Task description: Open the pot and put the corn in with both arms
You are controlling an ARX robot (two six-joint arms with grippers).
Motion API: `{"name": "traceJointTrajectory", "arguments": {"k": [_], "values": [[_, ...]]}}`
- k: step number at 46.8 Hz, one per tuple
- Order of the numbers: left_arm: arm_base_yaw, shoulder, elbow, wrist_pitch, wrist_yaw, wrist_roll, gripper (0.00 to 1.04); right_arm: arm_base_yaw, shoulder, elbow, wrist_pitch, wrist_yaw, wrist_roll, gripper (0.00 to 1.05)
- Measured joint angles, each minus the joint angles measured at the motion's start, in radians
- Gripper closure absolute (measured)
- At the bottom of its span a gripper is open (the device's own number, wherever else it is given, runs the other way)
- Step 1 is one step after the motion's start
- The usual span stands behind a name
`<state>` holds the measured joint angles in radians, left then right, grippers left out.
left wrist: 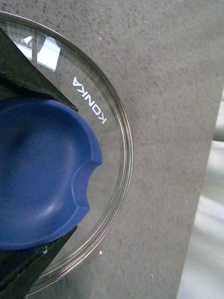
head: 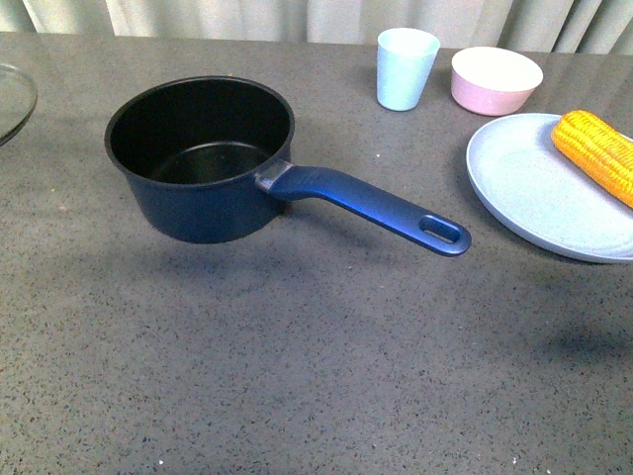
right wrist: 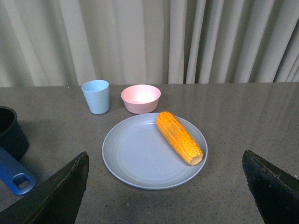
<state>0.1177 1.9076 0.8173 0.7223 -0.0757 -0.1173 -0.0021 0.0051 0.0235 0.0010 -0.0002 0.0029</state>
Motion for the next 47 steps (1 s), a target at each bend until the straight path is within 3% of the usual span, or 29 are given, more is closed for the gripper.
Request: {"name": "traceJointTrajectory", "arguments": {"k": [11,47], "values": [[0.018,0.105,-0.013,0.091,-0.015,-0.001,0.45,0.000,0.000,0.000,0.000,0.000,0.000,0.09],[-0.117,0.245,-0.107,0.260,-0.072,-0.058,0.45,0.000,0.000,0.000,0.000,0.000,0.000,0.09]]}}
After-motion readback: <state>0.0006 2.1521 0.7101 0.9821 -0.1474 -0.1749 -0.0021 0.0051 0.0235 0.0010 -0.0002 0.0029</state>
